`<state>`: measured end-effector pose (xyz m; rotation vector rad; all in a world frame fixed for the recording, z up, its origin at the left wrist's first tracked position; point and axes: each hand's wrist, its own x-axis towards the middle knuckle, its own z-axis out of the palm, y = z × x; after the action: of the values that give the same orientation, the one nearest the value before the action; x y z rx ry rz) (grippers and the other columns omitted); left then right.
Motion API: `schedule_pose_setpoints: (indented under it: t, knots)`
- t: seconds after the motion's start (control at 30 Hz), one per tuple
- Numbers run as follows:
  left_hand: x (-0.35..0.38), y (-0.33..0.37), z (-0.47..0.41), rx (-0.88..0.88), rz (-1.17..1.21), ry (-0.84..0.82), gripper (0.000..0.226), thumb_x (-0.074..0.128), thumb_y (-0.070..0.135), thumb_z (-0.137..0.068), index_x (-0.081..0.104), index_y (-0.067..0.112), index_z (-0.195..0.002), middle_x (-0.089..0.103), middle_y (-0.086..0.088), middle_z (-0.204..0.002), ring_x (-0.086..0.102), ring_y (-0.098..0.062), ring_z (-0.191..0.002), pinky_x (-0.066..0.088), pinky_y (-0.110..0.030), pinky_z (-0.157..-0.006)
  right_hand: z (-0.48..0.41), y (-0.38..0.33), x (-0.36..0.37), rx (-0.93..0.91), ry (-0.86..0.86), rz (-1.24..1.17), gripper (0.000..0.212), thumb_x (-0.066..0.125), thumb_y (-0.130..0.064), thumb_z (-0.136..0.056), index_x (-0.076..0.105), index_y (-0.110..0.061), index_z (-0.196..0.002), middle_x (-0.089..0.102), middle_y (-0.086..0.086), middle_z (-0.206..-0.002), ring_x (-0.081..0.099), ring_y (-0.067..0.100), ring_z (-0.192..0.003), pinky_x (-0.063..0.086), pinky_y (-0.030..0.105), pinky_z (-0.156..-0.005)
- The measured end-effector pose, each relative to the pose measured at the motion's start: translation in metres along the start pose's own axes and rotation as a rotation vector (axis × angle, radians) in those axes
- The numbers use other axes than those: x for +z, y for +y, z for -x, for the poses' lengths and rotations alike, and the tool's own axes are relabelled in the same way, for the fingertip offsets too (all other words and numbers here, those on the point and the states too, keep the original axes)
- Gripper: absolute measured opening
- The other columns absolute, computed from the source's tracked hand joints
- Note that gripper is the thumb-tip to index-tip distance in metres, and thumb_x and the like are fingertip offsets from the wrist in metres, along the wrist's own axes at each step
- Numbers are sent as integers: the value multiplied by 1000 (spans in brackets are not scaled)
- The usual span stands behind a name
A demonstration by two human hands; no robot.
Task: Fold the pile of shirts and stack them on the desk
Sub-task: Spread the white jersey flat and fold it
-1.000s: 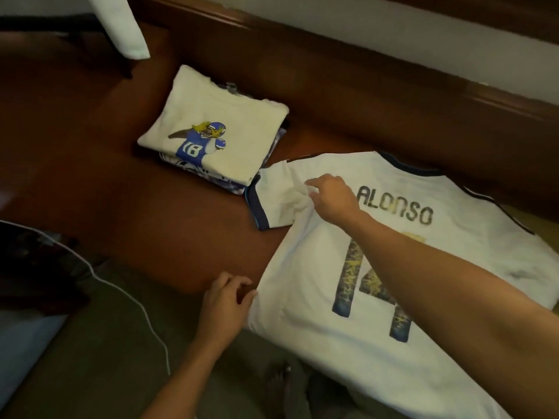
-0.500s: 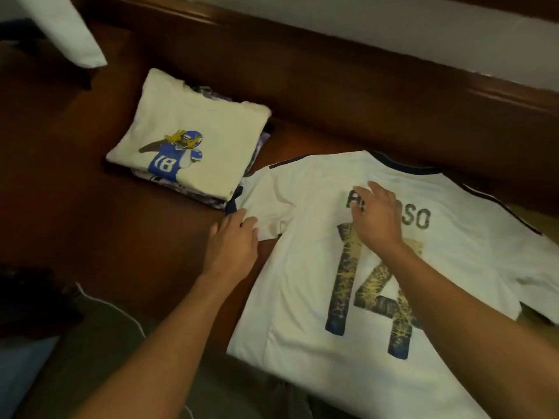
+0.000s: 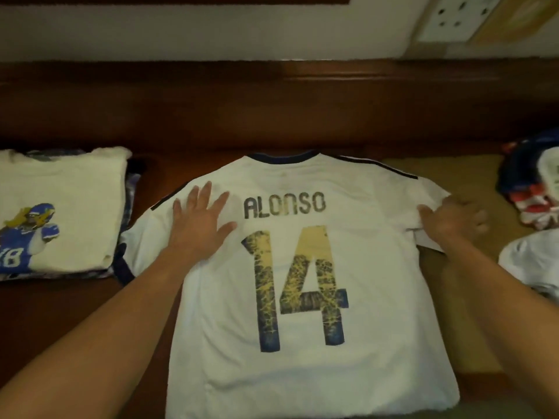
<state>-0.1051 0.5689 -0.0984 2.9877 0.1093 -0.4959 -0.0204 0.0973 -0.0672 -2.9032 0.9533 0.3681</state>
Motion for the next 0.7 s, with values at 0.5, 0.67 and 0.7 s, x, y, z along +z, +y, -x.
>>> schedule_pose_setpoints:
  t: [0.5, 0.67, 0.7]
  knots:
    - [5, 24, -62, -6, 96, -36, 77, 22, 79, -91, -2, 47, -158, -23, 11, -166, -19, -23, -154, 2, -70, -117, -54, 29, -22, -182, -64, -307, 63, 66, -38, -96, 41, -16, -149, 49, 16, -147, 50, 40, -130, 42, 49, -104]
    - [21, 16, -30, 54, 84, 23, 78, 10, 81, -90, 0, 46, -159, -18, 8, -168, -16, -23, -155, -2, -68, -118, -55, 41, -6, -41, -223, -296, 73, 68, -46, -93, 39, -14, -151, 48, 17, -149, 49, 42, -132, 41, 50, -108]
    - [24, 14, -25, 54, 74, 14, 78, 7, 82, -89, -2, 47, -159, -21, 9, -167, -18, -21, -155, -3, -67, -119, -56, 40, -5, -34, -211, -289, 69, 68, -44, -93, 41, -15, -150, 49, 17, -148, 48, 42, -132, 39, 51, -110]
